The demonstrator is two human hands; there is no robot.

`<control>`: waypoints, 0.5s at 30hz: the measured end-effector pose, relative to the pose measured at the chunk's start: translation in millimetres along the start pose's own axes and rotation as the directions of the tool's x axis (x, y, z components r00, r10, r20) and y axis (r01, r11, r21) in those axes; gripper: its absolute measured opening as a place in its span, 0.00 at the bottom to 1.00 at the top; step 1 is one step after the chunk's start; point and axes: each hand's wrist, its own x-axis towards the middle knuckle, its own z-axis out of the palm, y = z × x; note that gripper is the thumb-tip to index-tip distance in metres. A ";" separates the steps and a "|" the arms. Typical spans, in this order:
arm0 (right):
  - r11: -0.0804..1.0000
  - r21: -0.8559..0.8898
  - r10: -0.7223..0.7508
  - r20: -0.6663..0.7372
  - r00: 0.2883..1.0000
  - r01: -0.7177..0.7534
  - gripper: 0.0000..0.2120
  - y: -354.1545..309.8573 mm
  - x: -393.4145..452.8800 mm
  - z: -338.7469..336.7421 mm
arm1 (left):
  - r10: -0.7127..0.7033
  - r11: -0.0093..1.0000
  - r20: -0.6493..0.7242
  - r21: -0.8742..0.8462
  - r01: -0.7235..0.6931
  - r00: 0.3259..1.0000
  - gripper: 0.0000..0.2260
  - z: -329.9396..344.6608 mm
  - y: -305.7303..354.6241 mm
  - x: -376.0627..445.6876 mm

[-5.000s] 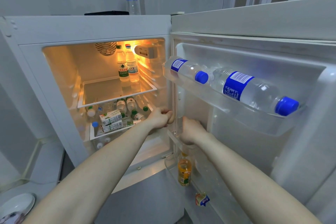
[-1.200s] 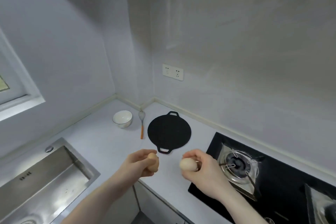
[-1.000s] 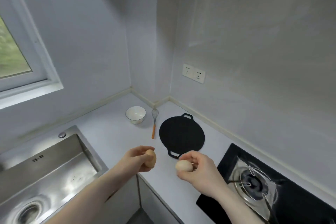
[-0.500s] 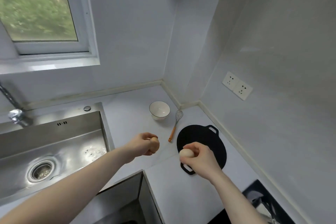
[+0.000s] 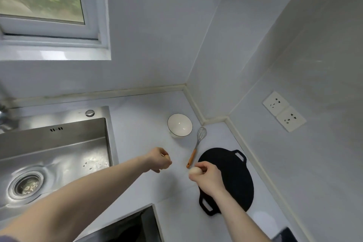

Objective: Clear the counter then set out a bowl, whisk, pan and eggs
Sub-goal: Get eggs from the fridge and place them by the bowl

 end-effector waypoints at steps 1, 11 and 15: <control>1.000 -0.012 0.013 -0.001 1.000 -0.013 0.17 -1.1 9.6 4.6 | -0.008 1.000 0.001 0.010 0.008 1.000 0.13 -1.8 0.3 10.8; 0.984 -0.094 0.153 -0.015 0.988 -0.154 0.20 -8.4 102.8 37.5 | 0.069 0.989 -0.069 0.139 -0.059 0.995 0.05 0.6 16.7 100.0; 0.977 -0.119 0.176 -0.024 0.984 -0.177 0.22 -10.5 127.2 40.6 | 0.089 0.987 -0.109 0.142 -0.073 0.990 0.15 6.2 15.5 118.6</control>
